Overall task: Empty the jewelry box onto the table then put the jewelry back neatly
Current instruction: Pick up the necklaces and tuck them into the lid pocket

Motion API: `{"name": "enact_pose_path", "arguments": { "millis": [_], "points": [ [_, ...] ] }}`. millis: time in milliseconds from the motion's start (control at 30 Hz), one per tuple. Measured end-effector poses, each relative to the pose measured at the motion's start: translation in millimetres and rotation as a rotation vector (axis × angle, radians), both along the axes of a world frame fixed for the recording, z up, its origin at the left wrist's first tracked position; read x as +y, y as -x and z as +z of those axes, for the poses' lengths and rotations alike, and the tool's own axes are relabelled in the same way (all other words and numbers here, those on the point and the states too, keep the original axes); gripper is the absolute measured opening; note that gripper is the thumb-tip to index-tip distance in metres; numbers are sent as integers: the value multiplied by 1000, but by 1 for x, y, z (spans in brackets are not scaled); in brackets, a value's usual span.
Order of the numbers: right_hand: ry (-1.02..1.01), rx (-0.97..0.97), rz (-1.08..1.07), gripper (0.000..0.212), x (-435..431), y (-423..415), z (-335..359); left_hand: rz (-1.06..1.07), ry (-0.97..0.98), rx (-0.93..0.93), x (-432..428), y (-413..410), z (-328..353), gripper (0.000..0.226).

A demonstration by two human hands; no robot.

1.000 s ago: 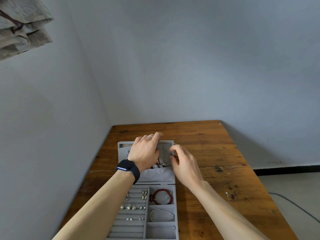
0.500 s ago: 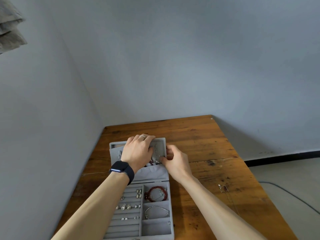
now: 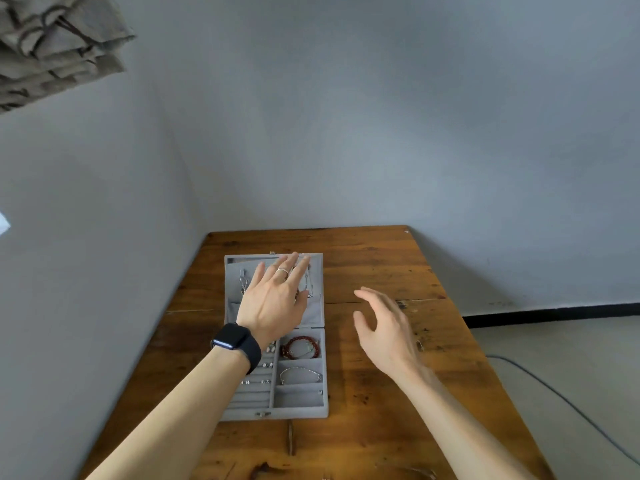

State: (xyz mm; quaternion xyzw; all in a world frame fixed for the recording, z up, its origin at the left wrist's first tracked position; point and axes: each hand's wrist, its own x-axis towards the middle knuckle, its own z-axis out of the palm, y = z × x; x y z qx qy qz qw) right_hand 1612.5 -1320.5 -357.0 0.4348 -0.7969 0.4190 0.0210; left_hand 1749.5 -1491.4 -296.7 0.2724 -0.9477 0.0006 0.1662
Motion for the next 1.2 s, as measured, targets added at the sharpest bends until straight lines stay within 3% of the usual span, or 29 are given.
{"name": "enact_pose_path", "arguments": {
  "millis": [367,600,867,1200],
  "points": [
    [53,-101,-172,28,156,-49,-19,-122,-136,52,118,-47,-62,61],
    [-13,-201,-386,25,220,-75,-61,-194,-289,-78,177,-40,-99,59],
    [-140,-38,-456,30,238,-76,-87,-150,-437,-267,197,-18,-120,58],
    [-159,77,-545,10,223,-70,-85,-110,-443,-254,202,-12,-126,57]
  ]
}}
